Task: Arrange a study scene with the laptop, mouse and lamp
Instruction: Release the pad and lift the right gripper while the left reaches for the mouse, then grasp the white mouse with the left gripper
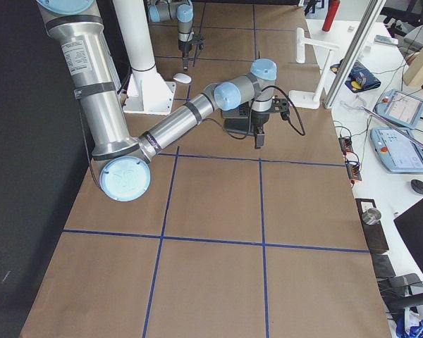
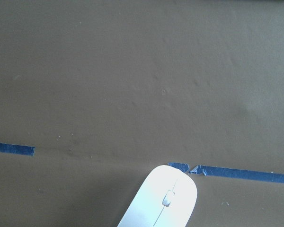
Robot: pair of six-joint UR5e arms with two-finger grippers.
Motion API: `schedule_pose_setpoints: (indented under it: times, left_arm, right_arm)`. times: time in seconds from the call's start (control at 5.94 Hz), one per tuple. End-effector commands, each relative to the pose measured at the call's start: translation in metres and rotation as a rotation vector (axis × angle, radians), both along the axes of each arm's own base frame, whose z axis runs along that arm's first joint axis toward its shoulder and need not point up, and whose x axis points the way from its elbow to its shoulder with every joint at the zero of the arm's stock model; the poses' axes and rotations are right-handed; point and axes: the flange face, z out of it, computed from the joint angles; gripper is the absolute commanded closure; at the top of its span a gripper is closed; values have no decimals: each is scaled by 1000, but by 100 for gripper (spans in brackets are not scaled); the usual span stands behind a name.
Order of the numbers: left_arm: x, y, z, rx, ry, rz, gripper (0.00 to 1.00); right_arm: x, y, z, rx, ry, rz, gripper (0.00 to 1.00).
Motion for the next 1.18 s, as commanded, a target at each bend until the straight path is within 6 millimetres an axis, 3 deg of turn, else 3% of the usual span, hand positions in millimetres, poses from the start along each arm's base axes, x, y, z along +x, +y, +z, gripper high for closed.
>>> schedule_pose_setpoints:
  times: [0.0, 1.01]
  left_arm:
    - [24, 10, 14, 12, 10, 10, 0]
    - [44, 10, 29, 6, -1, 12, 0]
  right_arm:
    - [31, 4, 27, 10, 24, -25, 0]
    - [31, 6, 31, 5, 29, -25, 0]
